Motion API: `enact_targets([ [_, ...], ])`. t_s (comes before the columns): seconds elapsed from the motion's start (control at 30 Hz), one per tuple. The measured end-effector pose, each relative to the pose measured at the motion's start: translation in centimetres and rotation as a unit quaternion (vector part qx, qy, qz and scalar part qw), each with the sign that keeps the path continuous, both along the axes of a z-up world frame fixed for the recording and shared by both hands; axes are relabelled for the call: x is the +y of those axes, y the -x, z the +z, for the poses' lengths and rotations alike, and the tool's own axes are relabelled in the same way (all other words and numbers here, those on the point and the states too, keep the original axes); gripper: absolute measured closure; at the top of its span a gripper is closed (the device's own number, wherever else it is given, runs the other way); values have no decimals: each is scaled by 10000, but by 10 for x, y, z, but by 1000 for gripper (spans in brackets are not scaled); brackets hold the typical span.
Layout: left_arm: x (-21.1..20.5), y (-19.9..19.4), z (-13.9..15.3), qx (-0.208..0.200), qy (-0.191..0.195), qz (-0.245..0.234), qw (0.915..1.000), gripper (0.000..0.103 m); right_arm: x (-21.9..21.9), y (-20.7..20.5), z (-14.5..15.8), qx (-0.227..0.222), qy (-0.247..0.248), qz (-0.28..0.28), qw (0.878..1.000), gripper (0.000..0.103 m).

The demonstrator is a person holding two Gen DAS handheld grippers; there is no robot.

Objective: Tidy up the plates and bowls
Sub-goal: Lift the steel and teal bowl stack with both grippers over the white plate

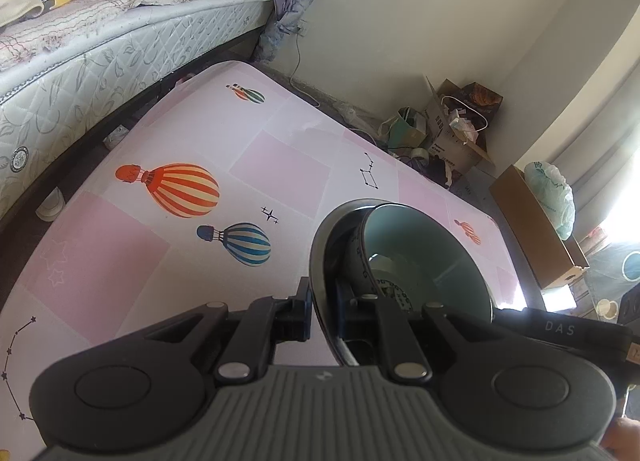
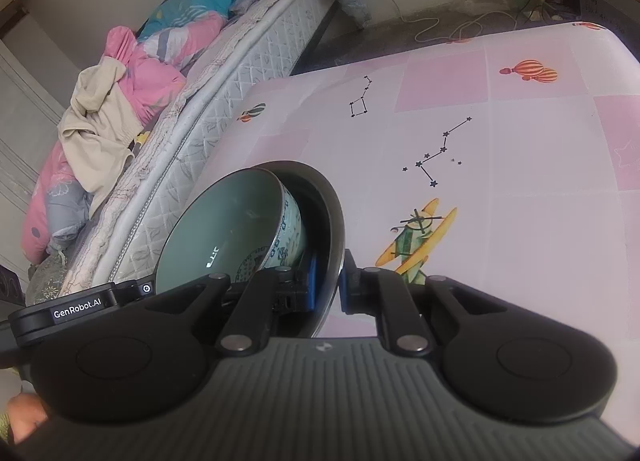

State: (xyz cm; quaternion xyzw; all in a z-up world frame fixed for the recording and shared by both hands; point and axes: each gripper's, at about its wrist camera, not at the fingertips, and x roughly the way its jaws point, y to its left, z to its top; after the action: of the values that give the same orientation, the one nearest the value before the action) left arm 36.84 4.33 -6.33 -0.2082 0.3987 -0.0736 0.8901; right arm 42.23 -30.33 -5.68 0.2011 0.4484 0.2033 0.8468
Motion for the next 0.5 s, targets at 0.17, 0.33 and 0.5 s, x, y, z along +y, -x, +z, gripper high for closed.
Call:
enact_targets([
  [0.17,-3,11,12,-62,39,-33,10000,91,-2,12,15,-53,16,-29,10000,93],
  [0.33,-8,28,27,-110,94,-94,9999,91,-11,33,32,-102,-9,-82,9999,93],
  [0.5,-17,56,39,-119,166,-205,9996,92,-22,67,49,-105,9,-140,9998,92],
])
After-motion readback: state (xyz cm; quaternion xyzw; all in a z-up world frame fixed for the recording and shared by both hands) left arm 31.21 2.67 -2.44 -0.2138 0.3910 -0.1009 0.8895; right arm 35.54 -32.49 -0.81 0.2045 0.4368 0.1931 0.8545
